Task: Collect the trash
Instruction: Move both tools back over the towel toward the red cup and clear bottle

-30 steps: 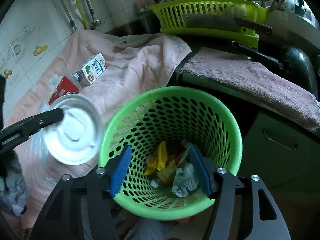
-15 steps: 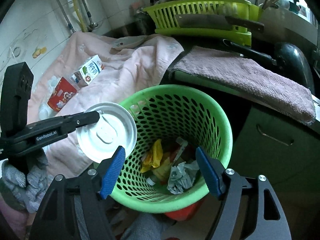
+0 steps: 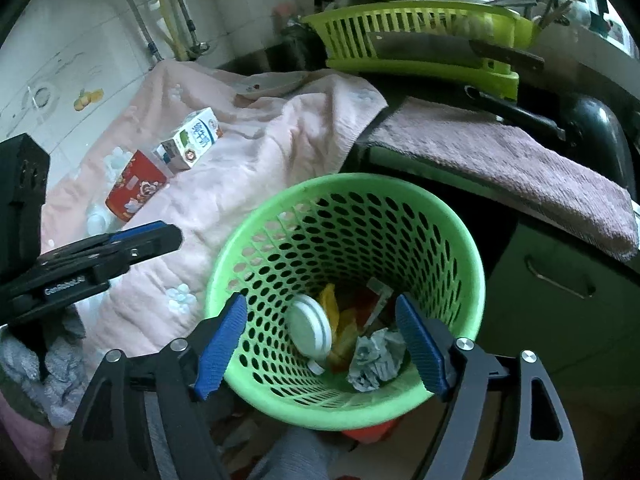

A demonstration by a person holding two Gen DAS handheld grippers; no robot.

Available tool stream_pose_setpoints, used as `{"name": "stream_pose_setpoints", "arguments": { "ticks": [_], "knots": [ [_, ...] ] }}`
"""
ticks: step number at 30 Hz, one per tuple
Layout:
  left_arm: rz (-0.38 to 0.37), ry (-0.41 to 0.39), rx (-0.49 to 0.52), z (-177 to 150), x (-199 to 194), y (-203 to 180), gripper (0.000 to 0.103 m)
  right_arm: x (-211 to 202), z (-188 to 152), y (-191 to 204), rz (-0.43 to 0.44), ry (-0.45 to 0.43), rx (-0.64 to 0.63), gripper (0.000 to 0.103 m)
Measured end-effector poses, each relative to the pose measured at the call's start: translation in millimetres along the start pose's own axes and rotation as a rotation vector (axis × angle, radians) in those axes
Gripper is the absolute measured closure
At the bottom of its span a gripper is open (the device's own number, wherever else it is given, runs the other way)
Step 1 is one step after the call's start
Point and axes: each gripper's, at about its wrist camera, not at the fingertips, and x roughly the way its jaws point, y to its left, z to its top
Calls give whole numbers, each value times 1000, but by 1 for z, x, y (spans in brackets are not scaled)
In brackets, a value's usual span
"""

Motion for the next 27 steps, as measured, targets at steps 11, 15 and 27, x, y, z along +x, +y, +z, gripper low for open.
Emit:
{"name": "stream_pose_setpoints", "arguments": {
  "ticks": [11,15,27],
  "knots": [
    [133,-63,-80,-4,-57,63,65,16,17,43,66,27,-39,29],
    [185,-79,-122,-8,-78,91,65,25,27,66,105,41,-57,29],
    [302,-121,-256,-23,-129,169,58,54,61,148,190,69,-135,22]
  ]
}}
